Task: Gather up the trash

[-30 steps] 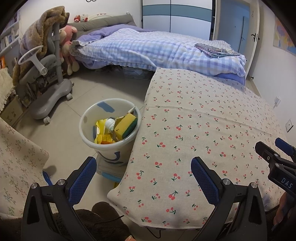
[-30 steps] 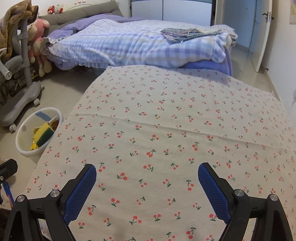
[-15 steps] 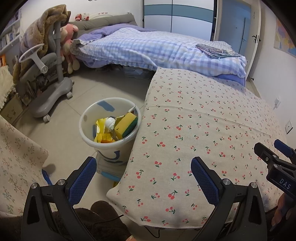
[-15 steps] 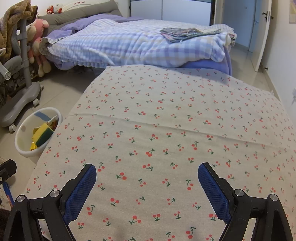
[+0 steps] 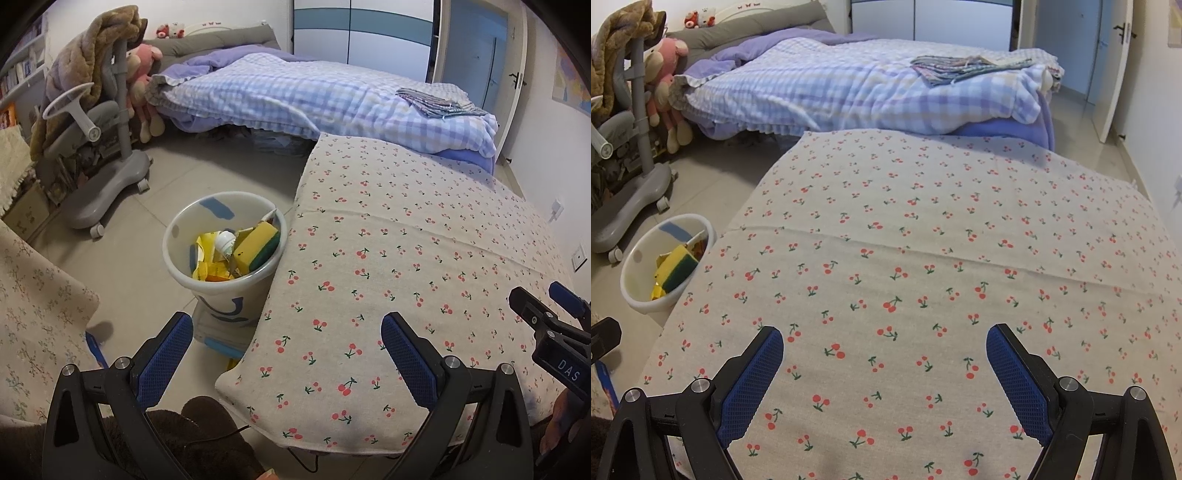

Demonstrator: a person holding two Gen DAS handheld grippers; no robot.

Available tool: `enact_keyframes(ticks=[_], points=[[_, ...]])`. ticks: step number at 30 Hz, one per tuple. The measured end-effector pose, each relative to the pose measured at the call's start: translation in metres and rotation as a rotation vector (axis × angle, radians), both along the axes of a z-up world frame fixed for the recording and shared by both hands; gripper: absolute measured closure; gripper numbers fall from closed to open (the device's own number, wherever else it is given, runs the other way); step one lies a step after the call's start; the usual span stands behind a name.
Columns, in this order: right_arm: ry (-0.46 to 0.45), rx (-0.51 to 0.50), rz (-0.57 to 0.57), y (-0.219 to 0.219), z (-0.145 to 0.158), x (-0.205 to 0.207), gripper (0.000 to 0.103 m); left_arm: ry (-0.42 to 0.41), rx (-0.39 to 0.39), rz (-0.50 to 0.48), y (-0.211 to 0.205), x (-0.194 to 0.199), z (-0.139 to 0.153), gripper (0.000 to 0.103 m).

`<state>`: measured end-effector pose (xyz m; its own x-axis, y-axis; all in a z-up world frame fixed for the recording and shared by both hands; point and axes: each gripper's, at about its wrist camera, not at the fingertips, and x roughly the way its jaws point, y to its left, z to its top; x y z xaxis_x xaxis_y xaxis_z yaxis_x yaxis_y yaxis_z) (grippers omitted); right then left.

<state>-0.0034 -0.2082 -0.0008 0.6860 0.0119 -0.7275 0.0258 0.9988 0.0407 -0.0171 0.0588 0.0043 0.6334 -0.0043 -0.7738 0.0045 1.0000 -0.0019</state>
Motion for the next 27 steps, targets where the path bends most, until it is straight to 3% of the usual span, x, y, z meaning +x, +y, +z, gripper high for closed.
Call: enact_keyframes(ticks=[27], points=[[-0.018, 0.001, 0.000, 0.0061, 0.0046, 0.0003, 0.010, 0.019, -0.027, -0.007, -0.0058, 0.0011, 0.0016, 0.000]])
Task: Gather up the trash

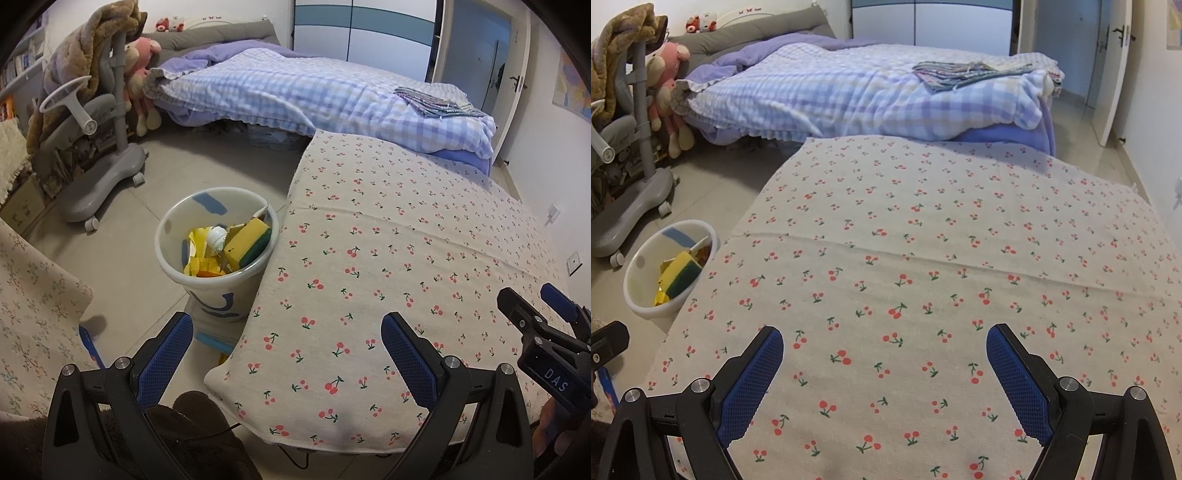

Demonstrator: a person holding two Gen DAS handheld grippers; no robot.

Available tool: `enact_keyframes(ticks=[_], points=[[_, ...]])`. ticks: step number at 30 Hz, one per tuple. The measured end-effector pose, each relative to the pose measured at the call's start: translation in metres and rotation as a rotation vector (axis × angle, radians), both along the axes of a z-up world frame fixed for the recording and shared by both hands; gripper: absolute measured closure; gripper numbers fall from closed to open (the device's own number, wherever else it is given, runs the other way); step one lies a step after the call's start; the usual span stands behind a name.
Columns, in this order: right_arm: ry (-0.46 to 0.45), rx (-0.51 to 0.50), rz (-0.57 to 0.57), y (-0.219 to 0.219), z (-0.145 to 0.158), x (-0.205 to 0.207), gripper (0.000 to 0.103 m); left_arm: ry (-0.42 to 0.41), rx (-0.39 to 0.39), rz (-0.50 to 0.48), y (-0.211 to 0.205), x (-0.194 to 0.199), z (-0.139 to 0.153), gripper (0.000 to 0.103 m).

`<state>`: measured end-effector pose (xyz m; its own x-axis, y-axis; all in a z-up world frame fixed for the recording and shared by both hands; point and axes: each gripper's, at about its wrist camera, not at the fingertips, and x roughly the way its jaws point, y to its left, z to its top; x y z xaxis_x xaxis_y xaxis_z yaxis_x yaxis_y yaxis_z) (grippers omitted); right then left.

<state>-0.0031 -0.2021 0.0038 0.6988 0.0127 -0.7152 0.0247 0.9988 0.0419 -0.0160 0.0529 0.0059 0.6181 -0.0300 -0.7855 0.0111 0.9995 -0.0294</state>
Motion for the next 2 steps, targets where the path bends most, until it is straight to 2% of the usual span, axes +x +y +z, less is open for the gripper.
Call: enact_keyframes(ticks=[2], points=[[0.000, -0.005, 0.004, 0.0025, -0.0009, 0.0002, 0.010, -0.003, 0.003, -0.003, -0.0009, -0.0003, 0.0010, 0.000]])
